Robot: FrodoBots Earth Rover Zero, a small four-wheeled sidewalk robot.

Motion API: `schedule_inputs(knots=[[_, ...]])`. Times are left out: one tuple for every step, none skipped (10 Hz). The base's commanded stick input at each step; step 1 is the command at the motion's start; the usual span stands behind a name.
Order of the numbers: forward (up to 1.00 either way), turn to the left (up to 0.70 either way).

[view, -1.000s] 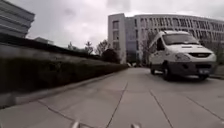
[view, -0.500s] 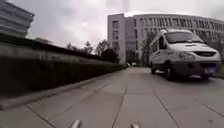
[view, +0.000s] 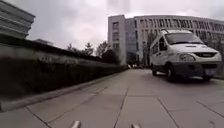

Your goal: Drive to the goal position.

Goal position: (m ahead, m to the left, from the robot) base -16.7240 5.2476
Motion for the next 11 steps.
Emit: schedule_inputs(knots=[[0.70, -0.10], [0.70, -0.17], [0.70, -0.11], [0.70, 0.00], [0.70, 0.00], [0.70, 0.00], [0.70, 0.00], [0.70, 0.00], [0.70, -0.13], [0.70, -0.17], [0.70, -0.10]])
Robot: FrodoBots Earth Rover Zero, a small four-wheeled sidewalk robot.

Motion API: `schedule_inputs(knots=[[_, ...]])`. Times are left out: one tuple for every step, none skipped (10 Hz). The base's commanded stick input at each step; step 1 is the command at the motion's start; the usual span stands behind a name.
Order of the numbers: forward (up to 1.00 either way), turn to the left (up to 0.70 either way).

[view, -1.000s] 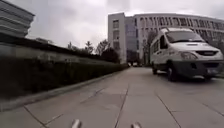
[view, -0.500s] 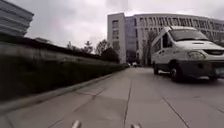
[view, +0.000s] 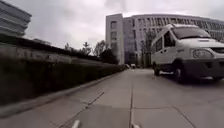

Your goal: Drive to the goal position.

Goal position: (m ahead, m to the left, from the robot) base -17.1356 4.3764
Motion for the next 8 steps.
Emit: schedule_inputs(knots=[[0.70, -0.01], [0.70, 0.00], [0.70, 0.00], [0.70, 0.00], [0.70, 0.00], [0.70, 0.00], [0.70, 0.00], [0.70, 0.00]])
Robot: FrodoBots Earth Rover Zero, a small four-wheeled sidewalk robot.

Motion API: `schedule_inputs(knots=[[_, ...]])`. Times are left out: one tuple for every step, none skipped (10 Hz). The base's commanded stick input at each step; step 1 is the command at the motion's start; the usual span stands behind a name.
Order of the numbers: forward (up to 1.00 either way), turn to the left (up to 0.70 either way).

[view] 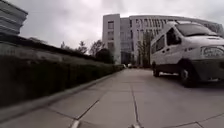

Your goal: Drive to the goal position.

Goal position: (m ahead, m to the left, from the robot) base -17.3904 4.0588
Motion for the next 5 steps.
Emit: schedule_inputs(knots=[[0.70, -0.01], [0.70, -0.09], [0.70, -0.20], [0.70, -0.27], [0.70, -0.28]])
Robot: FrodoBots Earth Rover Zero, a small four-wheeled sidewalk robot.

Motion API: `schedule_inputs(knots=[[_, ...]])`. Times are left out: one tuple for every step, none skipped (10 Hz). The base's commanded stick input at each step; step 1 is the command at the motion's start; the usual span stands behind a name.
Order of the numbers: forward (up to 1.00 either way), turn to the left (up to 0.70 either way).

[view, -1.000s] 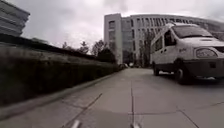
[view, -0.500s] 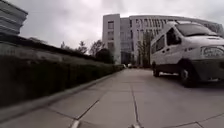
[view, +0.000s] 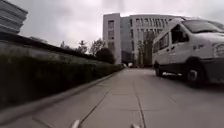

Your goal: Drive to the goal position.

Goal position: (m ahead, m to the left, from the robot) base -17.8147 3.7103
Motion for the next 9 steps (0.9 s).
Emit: schedule_inputs(knots=[[0.70, -0.25], [0.70, -0.18], [0.70, -0.08], [0.70, -0.02], [0.70, 0.00], [0.70, 0.00], [0.70, -0.02], [0.70, -0.10], [0.70, -0.18]])
